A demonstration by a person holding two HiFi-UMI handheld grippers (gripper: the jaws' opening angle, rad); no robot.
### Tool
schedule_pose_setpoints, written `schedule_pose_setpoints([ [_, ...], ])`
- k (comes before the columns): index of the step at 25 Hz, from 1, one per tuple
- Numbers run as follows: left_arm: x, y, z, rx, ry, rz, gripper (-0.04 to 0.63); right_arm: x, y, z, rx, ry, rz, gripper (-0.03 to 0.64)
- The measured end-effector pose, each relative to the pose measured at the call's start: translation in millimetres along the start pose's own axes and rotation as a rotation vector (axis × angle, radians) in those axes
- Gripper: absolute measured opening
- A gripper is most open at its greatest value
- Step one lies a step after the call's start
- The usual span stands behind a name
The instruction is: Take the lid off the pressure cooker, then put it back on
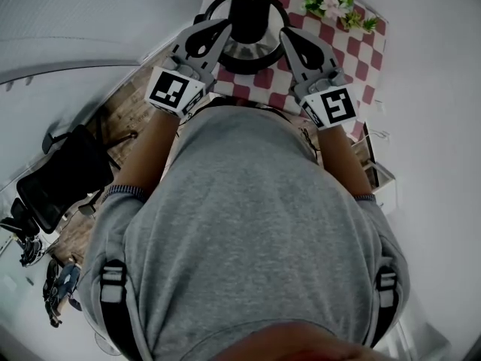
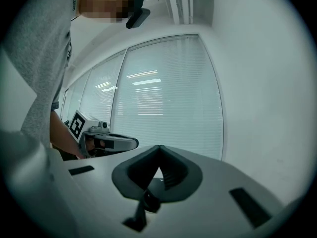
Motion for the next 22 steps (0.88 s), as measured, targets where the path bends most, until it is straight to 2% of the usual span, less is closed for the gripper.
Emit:
schedule_pose_setpoints([
  [7,1.5,-3.6,1.9,0.023,0.033,0.053,0.02,2.3,1.5,5.3,-0.011,0.014,0.012,0.008],
  [16,0.7,0.4,1.3,0.035,0.027,0.057,0.02,1.8,1.9,7.8,-0.01,0.037,-0.007,0.008],
  [22,5.3,6.3,-3.3,0.026,0.043,0.03,0.02,1.5,5.7,11.4,-0.012,0.05,-0.009,0.008],
])
Point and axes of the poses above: the fingertips, and each gripper's own axes: z forward along the fingers, y to its left, x out of its underside, the point moved 5 cm from there along -z, backward along the fingers, and after that the axes turned 11 degrees about y, right-handed, at the moved point
